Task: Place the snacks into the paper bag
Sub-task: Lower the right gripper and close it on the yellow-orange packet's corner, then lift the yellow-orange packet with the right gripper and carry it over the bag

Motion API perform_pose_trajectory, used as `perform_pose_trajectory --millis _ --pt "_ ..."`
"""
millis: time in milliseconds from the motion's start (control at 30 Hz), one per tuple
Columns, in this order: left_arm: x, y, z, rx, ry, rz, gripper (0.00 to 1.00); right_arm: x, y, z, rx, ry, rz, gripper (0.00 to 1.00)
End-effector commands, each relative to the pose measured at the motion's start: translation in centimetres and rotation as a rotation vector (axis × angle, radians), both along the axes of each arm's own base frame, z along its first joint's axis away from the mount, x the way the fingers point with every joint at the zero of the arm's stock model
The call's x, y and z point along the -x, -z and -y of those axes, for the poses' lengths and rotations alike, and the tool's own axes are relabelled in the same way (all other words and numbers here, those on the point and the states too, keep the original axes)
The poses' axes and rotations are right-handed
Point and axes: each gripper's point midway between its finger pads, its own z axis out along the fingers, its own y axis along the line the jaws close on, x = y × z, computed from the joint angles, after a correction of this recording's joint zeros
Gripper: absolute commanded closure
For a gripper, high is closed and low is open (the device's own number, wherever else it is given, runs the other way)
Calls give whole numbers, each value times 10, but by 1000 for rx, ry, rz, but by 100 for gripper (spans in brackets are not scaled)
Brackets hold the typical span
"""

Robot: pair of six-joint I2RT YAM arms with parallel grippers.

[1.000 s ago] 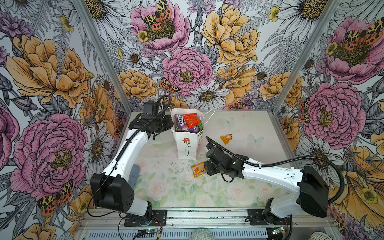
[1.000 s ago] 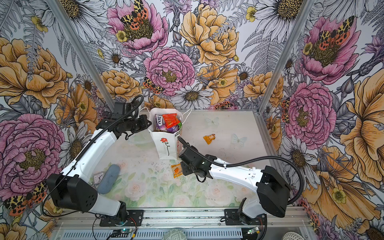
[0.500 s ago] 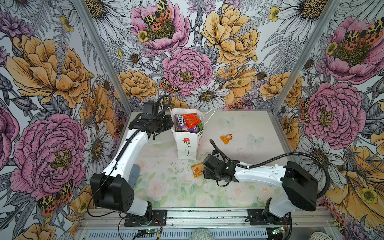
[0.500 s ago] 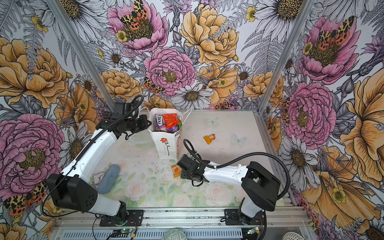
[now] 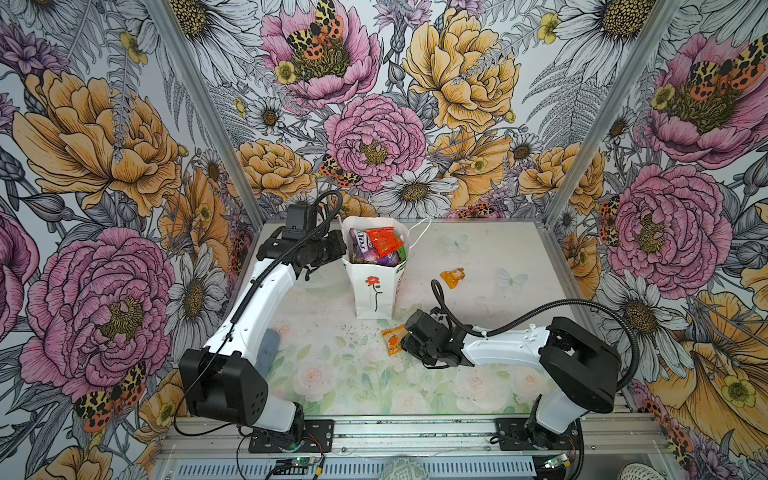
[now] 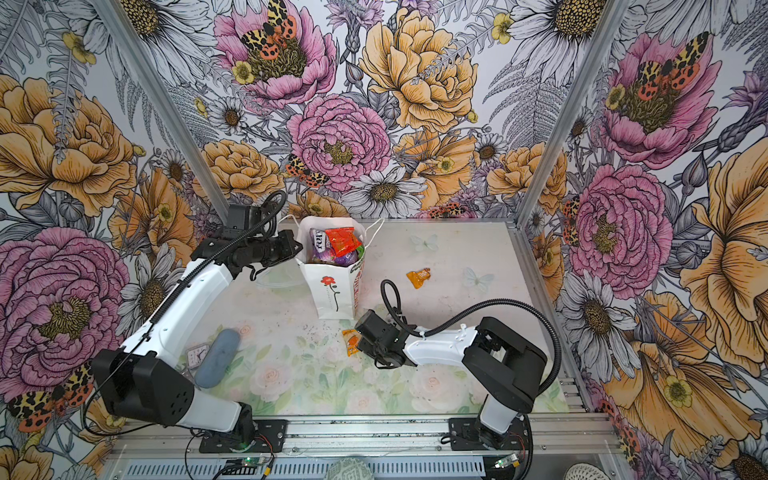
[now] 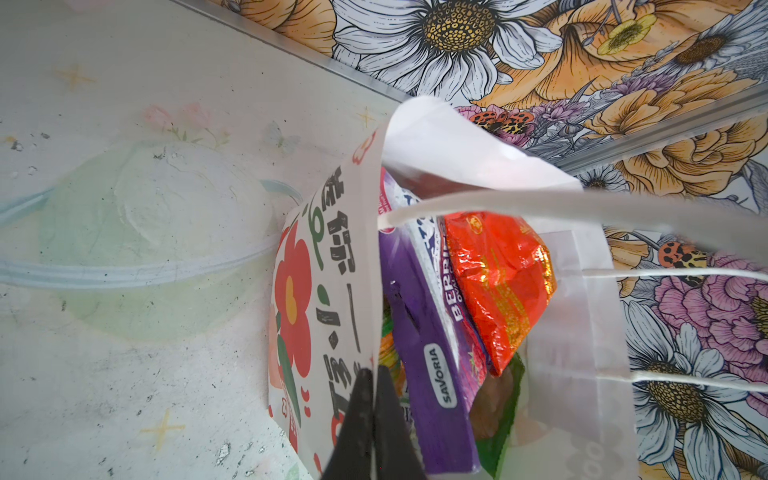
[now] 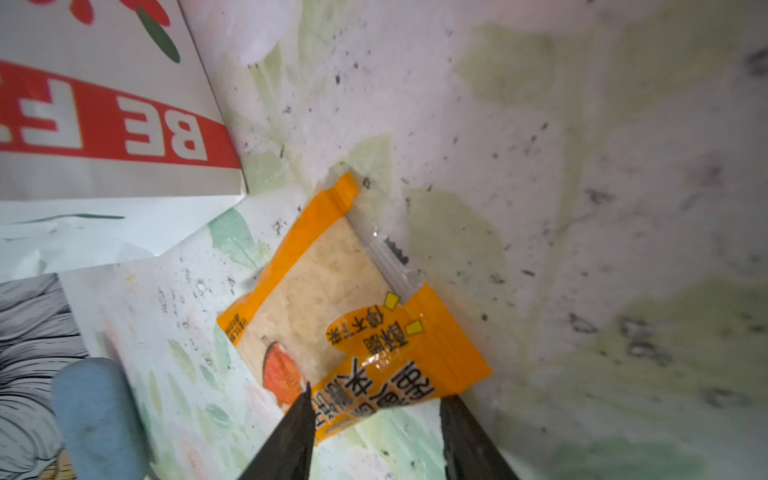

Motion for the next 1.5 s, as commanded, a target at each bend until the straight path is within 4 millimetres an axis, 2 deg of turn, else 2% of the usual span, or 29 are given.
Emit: perform_pose_trajectory --millis 0,233,333,500,633,933,1100,1267,1467 --pt "3 -26 0 2 11 91 97 -9 23 8 -75 143 -32 54" --pt "3 -26 0 4 11 89 97 -21 28 8 -69 178 -14 64" --pt "3 -26 -1 5 8 90 97 -23 31 9 -62 183 -11 74" --pt "3 -27 -1 10 9 89 97 -24 34 -2 -97 148 -39 87" --pt "2 -26 -3 9 5 88 97 -23 34 3 -90 157 -32 98" --pt "2 -26 -4 10 2 89 97 -27 17 9 -69 151 21 100" --pt "1 -26 -4 8 1 88 97 -27 -2 7 -51 96 50 100" --pt "2 -26 -3 10 5 88 97 -27 -36 19 17 74 154 100" --pt "2 -27 -5 3 0 95 97 -29 -71 22 35 76 267 100"
